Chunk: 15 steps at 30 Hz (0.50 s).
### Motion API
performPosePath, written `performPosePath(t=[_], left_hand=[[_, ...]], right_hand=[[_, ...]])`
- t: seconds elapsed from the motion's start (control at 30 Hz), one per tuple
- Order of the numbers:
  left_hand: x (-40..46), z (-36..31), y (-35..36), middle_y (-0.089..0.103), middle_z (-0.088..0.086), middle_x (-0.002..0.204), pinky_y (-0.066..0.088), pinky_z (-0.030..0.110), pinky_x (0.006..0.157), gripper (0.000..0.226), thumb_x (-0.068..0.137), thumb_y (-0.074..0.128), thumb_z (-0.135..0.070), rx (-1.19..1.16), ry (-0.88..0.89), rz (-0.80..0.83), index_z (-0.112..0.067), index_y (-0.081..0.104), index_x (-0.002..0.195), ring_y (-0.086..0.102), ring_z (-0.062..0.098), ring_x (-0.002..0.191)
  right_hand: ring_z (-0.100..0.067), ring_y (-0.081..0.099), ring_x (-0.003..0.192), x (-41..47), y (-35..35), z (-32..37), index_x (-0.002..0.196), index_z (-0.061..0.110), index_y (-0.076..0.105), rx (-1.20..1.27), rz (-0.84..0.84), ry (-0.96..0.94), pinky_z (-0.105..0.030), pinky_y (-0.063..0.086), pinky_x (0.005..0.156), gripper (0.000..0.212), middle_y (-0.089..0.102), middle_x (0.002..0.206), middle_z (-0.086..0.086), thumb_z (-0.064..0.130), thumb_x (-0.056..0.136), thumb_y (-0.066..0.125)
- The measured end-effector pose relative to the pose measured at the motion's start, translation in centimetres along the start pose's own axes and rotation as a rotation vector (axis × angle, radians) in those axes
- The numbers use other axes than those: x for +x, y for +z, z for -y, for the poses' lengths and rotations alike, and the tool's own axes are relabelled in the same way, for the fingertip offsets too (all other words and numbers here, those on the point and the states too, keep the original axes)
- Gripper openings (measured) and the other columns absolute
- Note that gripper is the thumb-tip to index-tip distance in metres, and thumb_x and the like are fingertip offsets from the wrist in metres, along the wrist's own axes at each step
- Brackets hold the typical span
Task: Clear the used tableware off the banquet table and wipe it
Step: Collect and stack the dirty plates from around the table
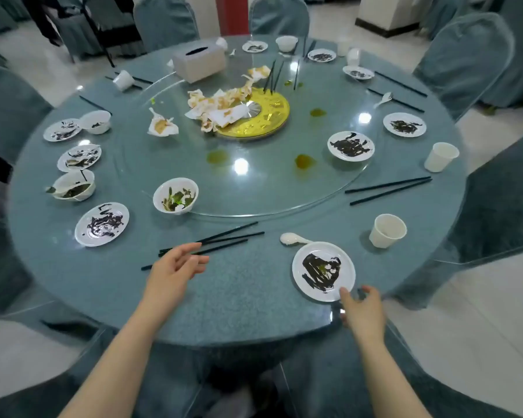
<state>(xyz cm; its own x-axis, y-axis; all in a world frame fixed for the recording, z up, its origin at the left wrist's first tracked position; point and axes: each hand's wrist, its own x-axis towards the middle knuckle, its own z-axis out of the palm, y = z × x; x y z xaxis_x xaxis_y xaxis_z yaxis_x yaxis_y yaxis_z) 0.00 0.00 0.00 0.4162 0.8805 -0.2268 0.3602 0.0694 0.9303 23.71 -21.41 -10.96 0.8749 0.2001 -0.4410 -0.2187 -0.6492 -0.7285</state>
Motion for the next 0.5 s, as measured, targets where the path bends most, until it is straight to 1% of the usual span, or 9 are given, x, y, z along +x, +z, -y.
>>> performPosePath(t=[0.07, 0.1, 0.17, 0.2, 0.23, 0.3, 0.33, 0.37, 0.5], left_hand=[[-0.3, 0.2, 0.1, 0.071, 0.006, 0.092, 0.051, 0.017, 0.071, 0.023, 0.097, 0.047, -0.001, 0.001, -0.036, -0.001, -0.013, 0.059, 0.112, 0.065, 0.017, 0.079], [-0.5, 0.6, -0.1, 0.070, 0.007, 0.092, 0.051, 0.016, 0.069, 0.023, 0.097, 0.046, -0.001, 0.001, -0.046, -0.001, -0.013, 0.059, 0.112, 0.064, 0.017, 0.077], [-0.9, 1.3, -0.4, 0.070, 0.008, 0.091, 0.050, 0.014, 0.066, 0.022, 0.097, 0.046, -0.001, -0.005, -0.073, -0.011, -0.012, 0.058, 0.112, 0.063, 0.017, 0.075], [-1.0, 1.5, -0.6, 0.070, 0.007, 0.091, 0.050, 0.014, 0.065, 0.022, 0.097, 0.046, -0.001, -0.004, -0.084, -0.019, -0.012, 0.058, 0.112, 0.063, 0.018, 0.075], [-1.1, 1.7, -0.8, 0.070, 0.007, 0.091, 0.051, 0.015, 0.066, 0.022, 0.097, 0.046, -0.002, -0.001, -0.093, -0.026, -0.013, 0.058, 0.112, 0.064, 0.018, 0.075], [-1.1, 2.1, -1.4, 0.070, 0.005, 0.090, 0.050, 0.022, 0.069, 0.022, 0.097, 0.046, -0.002, -0.001, -0.100, -0.023, -0.014, 0.059, 0.111, 0.064, 0.018, 0.074], [-1.1, 2.4, -1.6, 0.071, 0.004, 0.089, 0.049, 0.024, 0.070, 0.022, 0.097, 0.046, -0.002, -0.007, -0.103, -0.019, -0.014, 0.059, 0.111, 0.064, 0.018, 0.074], [-1.2, 2.5, -1.9, 0.071, 0.004, 0.087, 0.048, 0.025, 0.070, 0.023, 0.097, 0.046, -0.002, -0.012, -0.105, -0.015, -0.014, 0.059, 0.111, 0.063, 0.018, 0.073], [-1.3, 3.1, -3.7, 0.072, 0.005, 0.083, 0.047, 0.025, 0.066, 0.023, 0.097, 0.047, -0.002, -0.028, -0.100, -0.011, -0.013, 0.059, 0.112, 0.063, 0.018, 0.068]], right_hand=[[-0.021, 0.065, 0.055, 0.5, 0.1, 0.7, 0.118, 0.011, 0.050, -0.034, -0.016, -0.023, -0.045, 0.054, 0.077, 0.044, 0.058, 0.081, 0.005, 0.033, 0.084, 0.067], [-0.020, 0.065, 0.053, 0.8, 0.2, 0.8, 0.113, 0.012, 0.051, -0.057, -0.007, -0.043, -0.044, 0.055, 0.076, 0.039, 0.058, 0.074, 0.006, 0.031, 0.083, 0.067], [-0.021, 0.066, 0.054, 1.4, 0.4, 0.8, 0.104, 0.014, 0.050, -0.080, 0.016, -0.036, -0.043, 0.055, 0.076, 0.028, 0.062, 0.064, 0.003, 0.022, 0.082, 0.064], [-0.019, 0.066, 0.052, 1.5, 0.5, 0.7, 0.101, 0.014, 0.049, -0.090, 0.024, -0.024, -0.041, 0.054, 0.074, 0.024, 0.062, 0.063, 0.002, 0.017, 0.081, 0.062], [-0.015, 0.065, 0.047, 1.7, 0.4, 0.7, 0.099, 0.013, 0.049, -0.090, 0.030, -0.016, -0.038, 0.054, 0.069, 0.022, 0.063, 0.065, 0.001, 0.013, 0.081, 0.061], [-0.011, 0.062, 0.040, 1.4, 0.6, 0.8, 0.096, 0.013, 0.046, -0.063, 0.062, -0.003, -0.028, 0.048, 0.050, 0.019, 0.065, 0.073, -0.005, 0.008, 0.081, 0.058], [-0.013, 0.062, 0.039, 1.0, 0.8, 1.0, 0.096, 0.013, 0.045, -0.035, 0.090, -0.008, -0.024, 0.045, 0.042, 0.019, 0.066, 0.076, -0.009, 0.006, 0.081, 0.055], [-0.015, 0.063, 0.040, 0.5, 1.1, 1.2, 0.097, 0.013, 0.044, -0.008, 0.119, -0.019, -0.023, 0.044, 0.039, 0.020, 0.067, 0.076, -0.011, 0.005, 0.082, 0.053], [-0.021, 0.064, 0.043, -3.0, 3.5, 3.4, 0.099, 0.017, 0.046, 0.050, 0.250, -0.091, -0.024, 0.045, 0.039, 0.021, 0.068, 0.061, -0.009, 0.004, 0.083, 0.053]])
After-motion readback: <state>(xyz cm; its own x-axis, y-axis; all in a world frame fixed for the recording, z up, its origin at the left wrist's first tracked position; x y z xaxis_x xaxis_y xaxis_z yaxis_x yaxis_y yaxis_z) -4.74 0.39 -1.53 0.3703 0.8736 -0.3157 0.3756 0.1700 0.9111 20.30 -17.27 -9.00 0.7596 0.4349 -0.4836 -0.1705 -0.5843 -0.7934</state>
